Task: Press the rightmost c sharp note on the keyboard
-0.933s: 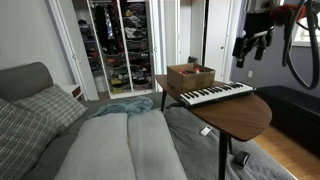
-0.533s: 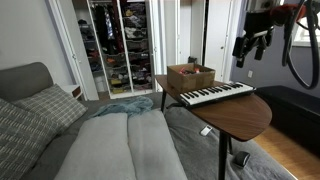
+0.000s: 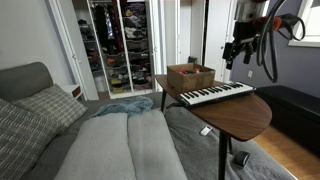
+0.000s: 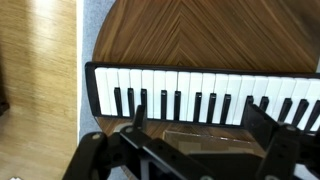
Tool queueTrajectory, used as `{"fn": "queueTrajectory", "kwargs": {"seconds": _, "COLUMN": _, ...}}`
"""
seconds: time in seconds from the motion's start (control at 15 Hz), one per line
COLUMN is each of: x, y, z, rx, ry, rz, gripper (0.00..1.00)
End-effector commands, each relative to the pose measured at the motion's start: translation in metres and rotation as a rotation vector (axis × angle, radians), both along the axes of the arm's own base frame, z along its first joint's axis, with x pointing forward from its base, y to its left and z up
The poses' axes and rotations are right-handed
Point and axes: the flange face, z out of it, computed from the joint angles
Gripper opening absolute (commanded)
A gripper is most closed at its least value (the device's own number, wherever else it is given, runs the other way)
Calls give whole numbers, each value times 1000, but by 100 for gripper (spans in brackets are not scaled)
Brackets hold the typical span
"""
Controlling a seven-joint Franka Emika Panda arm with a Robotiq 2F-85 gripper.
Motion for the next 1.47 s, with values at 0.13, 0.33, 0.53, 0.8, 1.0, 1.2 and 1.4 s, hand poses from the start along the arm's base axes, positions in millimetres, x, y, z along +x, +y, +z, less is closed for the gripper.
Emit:
{"fn": "queueTrajectory", "kwargs": {"seconds": 0.13, "x": 62, "y": -10, "z": -31, "rx": 40, "ry": 55, "rz": -6, "gripper": 69}}
{"fn": "queueTrajectory", "kwargs": {"seconds": 0.33, "x": 75, "y": -18, "z": -47, "rx": 45, "ry": 72, "rz": -23, "gripper": 47}}
{"fn": "queueTrajectory", "kwargs": {"seconds": 0.53, "x": 84, "y": -21, "z": -62, "rx": 58, "ry": 97, "rz": -33, "gripper": 27}}
{"fn": "queueTrajectory", "kwargs": {"seconds": 0.8, "x": 89, "y": -21, "z": -78, "rx": 91, "ry": 130, "rz": -49, "gripper": 1}}
{"fn": "queueTrajectory", "kwargs": {"seconds": 1.0, "x": 92, "y": -19, "z": -86, "rx": 128, "ry": 133, "rz": -66, "gripper": 0}}
{"fn": "queueTrajectory", "kwargs": {"seconds": 1.2, "x": 95, "y": -19, "z": -90, "rx": 139, "ry": 130, "rz": -67, "gripper": 0}}
{"fn": "queueTrajectory", "kwargs": {"seconds": 1.4, "x": 96, "y": -22, "z": -93, "rx": 128, "ry": 127, "rz": -65, "gripper": 0}}
